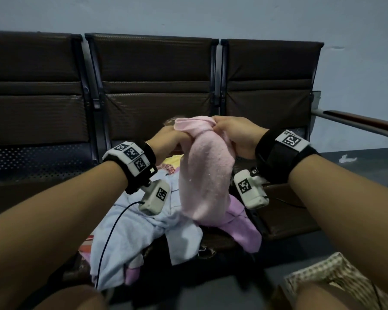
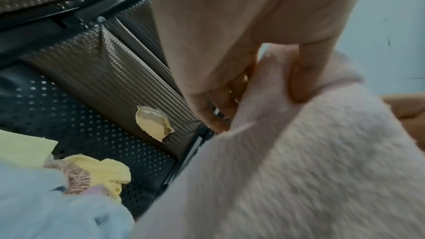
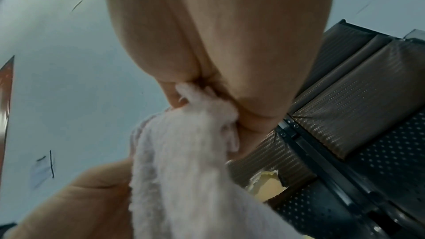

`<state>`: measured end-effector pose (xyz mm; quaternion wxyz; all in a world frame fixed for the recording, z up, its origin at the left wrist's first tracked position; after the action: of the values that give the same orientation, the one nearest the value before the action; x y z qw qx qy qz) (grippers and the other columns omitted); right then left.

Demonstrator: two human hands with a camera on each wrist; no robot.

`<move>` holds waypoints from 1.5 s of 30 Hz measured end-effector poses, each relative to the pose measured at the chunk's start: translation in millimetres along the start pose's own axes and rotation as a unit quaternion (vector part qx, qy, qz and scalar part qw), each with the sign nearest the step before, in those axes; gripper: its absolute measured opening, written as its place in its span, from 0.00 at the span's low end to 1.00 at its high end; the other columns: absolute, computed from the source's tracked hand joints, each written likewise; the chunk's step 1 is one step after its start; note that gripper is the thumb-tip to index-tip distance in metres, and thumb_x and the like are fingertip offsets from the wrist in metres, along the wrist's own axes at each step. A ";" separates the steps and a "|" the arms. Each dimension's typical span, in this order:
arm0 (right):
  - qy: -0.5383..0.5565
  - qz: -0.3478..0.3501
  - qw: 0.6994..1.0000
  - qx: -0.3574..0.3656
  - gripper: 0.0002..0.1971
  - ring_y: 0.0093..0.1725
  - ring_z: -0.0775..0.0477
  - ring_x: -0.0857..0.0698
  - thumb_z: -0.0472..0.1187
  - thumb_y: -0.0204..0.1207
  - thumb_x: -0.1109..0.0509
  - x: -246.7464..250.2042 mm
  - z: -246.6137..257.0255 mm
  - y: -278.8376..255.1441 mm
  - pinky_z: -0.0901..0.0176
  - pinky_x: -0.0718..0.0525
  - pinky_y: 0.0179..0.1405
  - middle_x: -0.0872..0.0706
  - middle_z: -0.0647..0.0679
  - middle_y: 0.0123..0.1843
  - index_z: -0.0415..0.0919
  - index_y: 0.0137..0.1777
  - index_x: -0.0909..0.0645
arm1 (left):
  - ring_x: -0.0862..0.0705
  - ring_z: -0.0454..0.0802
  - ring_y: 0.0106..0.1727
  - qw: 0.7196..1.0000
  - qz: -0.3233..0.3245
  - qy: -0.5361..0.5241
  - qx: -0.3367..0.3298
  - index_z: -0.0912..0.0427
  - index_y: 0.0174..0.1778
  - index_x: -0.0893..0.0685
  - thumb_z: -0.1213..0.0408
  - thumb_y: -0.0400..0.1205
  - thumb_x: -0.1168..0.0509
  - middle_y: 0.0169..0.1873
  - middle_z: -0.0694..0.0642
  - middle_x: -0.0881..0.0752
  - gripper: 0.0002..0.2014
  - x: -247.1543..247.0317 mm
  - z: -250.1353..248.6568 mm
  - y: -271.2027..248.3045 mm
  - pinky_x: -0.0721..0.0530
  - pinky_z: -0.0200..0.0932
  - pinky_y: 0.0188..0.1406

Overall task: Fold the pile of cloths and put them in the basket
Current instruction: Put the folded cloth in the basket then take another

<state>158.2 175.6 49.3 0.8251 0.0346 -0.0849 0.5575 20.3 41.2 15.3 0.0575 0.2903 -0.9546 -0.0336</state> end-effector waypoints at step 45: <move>-0.232 -0.004 0.950 -0.208 0.06 0.36 0.46 0.13 0.33 0.79 0.29 42.6 -221.4 44.1 0.52 0.12 0.41 0.14 0.42 0.37 0.36 0.39 0.16 | 0.17 0.55 0.38 0.940 0.061 0.296 0.157 0.62 0.39 0.18 0.61 0.86 0.36 0.37 0.57 0.17 0.12 -16.5 189.3 37.4 0.17 0.42 0.33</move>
<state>155.4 264.7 -162.4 0.7739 -0.0085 -0.3882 0.5004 -11.2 87.3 -170.2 0.2933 0.2336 -0.9034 0.2080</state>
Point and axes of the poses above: each hand's wrist, its own y-axis towards the middle knuckle, its own x-axis out of the back of the hand, z = x × y, the point moved 1 cm from there along y, towards the middle knuckle
